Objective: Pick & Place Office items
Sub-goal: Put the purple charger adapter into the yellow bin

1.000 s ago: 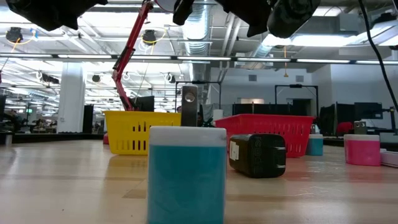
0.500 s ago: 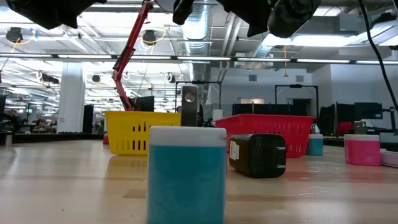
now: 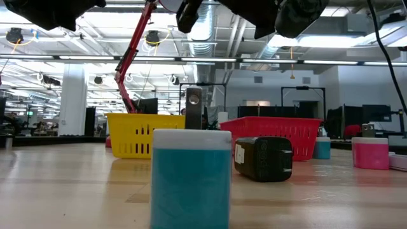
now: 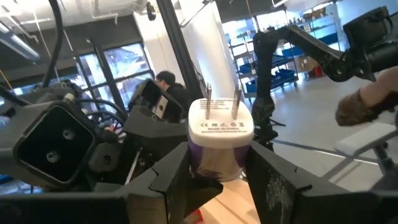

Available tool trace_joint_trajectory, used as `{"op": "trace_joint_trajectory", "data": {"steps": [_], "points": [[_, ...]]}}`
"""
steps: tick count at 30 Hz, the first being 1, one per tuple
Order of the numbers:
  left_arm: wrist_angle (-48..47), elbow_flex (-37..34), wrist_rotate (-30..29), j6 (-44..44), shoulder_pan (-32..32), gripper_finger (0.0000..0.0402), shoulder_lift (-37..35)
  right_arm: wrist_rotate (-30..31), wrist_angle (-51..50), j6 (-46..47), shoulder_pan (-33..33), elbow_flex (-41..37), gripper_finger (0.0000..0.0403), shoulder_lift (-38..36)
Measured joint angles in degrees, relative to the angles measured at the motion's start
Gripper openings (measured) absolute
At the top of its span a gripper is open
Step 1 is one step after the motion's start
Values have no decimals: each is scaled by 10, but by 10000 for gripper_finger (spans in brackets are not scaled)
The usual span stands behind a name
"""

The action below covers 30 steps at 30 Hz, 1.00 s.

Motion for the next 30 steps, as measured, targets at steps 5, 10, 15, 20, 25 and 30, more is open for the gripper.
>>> {"op": "trace_joint_trajectory", "data": {"steps": [5,10,15,20,25,30], "points": [[-38,-1,2,-3,0,140,0,-2,-47,66,0,0,124,-2],[-85,-1,0,-16,0,140,0,-2,-76,128,0,-5,123,-2],[-137,-2,-6,-31,0,140,1,17,-152,179,0,-5,123,-3],[-171,-2,-16,-45,0,141,2,32,-198,225,-3,-5,123,-4],[-176,-2,-21,-54,0,141,2,35,-223,240,-7,-4,123,-4],[-174,-2,-20,-59,0,141,2,37,-223,220,-7,-3,123,-4]]}}
